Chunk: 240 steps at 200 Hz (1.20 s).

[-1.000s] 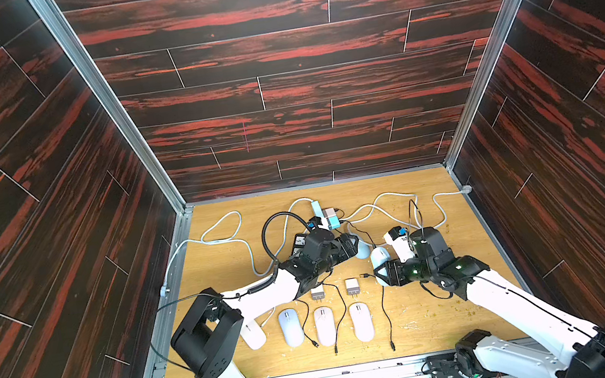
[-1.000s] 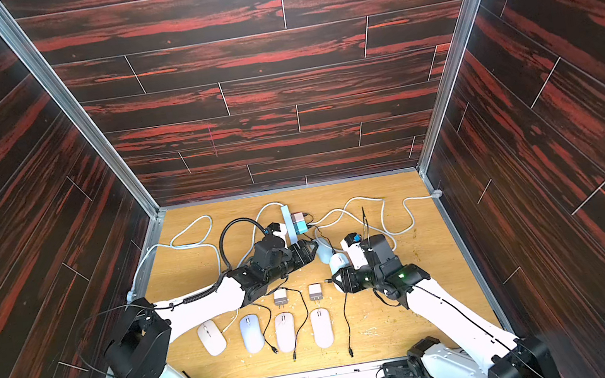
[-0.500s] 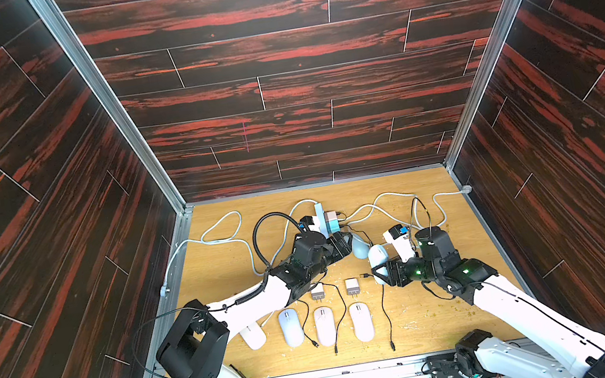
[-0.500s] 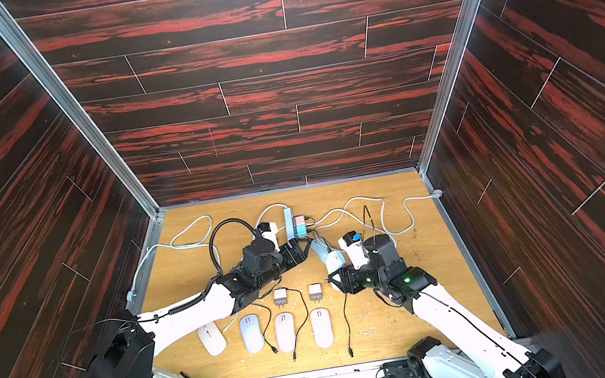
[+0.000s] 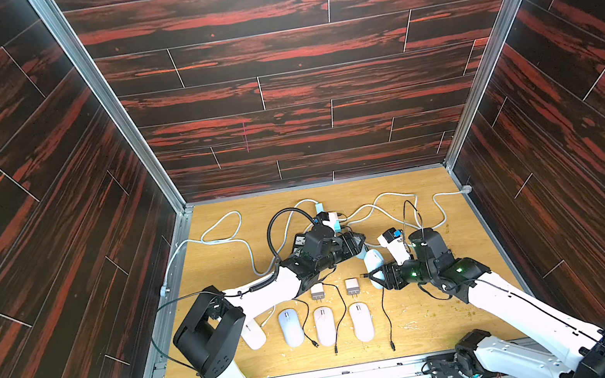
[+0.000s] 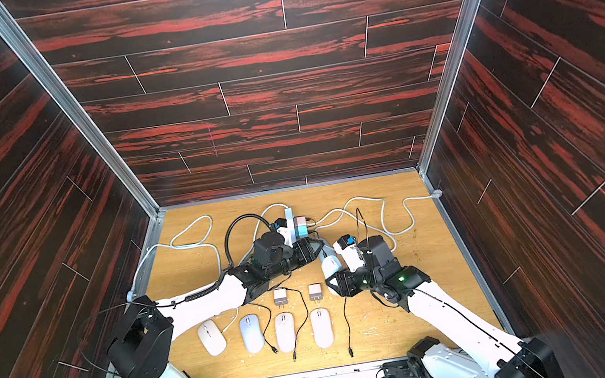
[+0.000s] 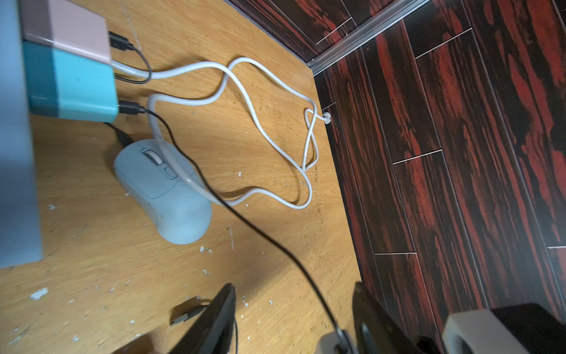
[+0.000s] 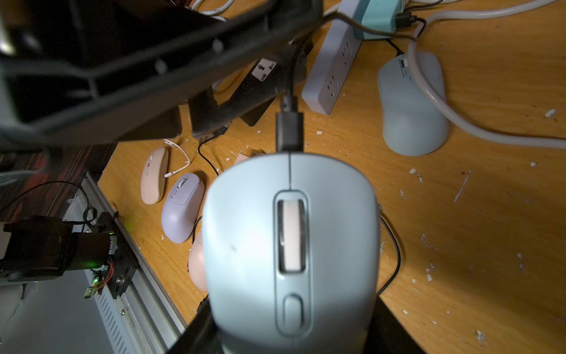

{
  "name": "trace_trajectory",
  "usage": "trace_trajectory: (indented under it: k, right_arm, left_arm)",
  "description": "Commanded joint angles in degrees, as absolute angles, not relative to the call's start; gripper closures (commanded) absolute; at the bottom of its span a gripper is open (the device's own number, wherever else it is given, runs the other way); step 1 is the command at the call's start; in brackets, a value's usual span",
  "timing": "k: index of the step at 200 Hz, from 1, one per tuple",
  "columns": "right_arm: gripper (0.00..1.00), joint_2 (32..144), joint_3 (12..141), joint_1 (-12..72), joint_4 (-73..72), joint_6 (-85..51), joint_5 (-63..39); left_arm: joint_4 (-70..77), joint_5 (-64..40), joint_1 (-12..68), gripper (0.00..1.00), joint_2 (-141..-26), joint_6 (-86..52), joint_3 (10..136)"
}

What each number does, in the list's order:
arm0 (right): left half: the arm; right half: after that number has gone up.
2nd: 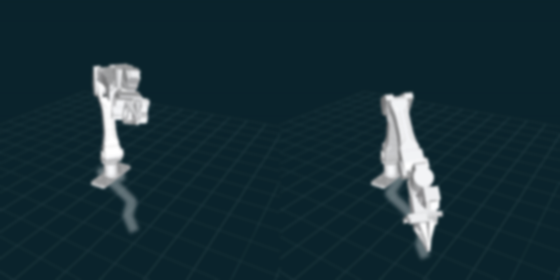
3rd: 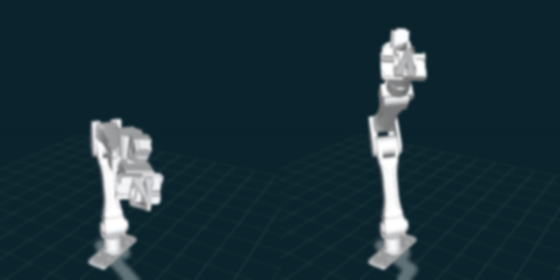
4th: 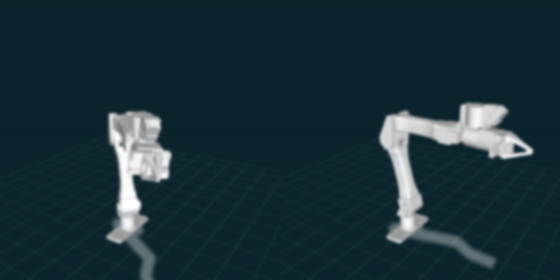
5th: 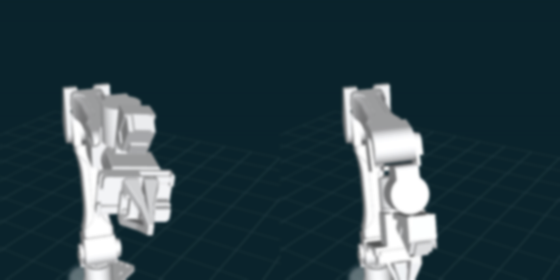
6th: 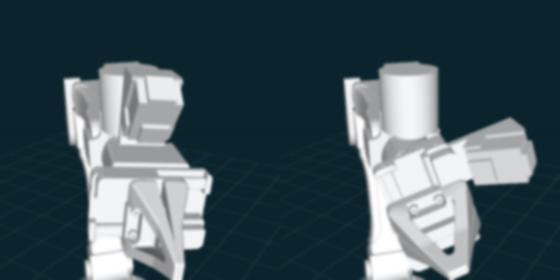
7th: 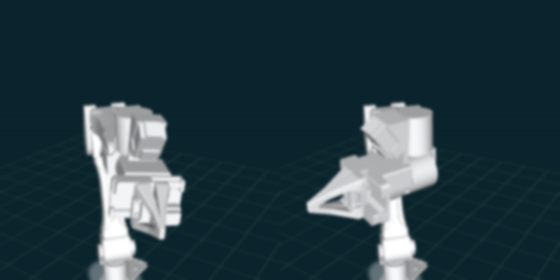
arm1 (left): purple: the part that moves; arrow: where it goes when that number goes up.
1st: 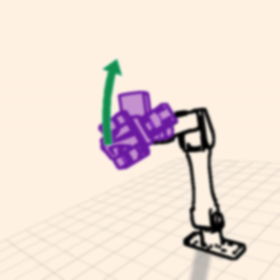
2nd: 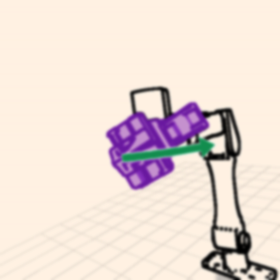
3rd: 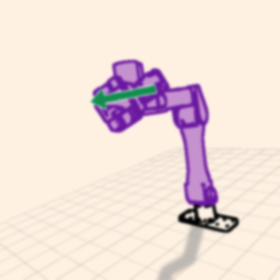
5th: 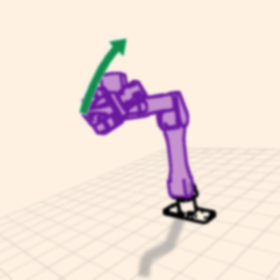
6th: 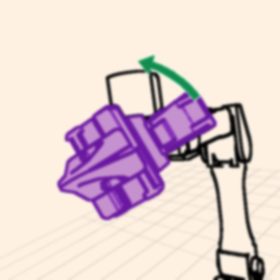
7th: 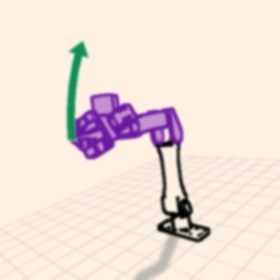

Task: Unplug the wireless mouse
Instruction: Remove the power cord from the mouse.

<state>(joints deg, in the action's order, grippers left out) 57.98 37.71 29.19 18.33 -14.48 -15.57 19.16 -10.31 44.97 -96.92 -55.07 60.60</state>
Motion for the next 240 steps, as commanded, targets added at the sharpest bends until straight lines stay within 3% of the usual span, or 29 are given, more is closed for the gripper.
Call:
trace_trajectory:
  k: [1, 67, 125, 180, 203, 240]
  right_arm:
    - [1.00, 58.07, 38.32, 29.70, 17.05, -13.59, -15.96]
    - [1.00, 58.97, 38.57, 30.32, 17.03, -13.75, -15.29]
    - [1.00, 59.17, 38.22, 30.89, 17.30, -14.05, -14.91]
    - [1.00, 59.06, 38.31, 31.20, 18.72, -14.15, -13.97]
    - [1.00, 59.04, 38.30, 31.37, 19.28, -14.41, -13.53]
    - [1.00, 59.01, 38.73, 31.63, 21.90, -16.58, -11.87]
  left_arm:
    - [18.93, -12.35, 45.34, 0.43, -97.97, -54.66, 62.98]
    - [18.45, -13.65, 46.11, 0.51, -100.11, -55.32, 64.68]
    - [18.29, -11.15, 46.12, 0.67, -100.11, -55.46, 65.10]
    - [16.96, -9.58, 45.70, 0.85, -100.11, -54.85, 67.03]
    - [16.54, -9.58, 45.39, 1.00, -100.11, -54.84, 67.07]
    - [15.88, -9.40, 45.18, 1.00, -100.10, -54.67, 67.43]
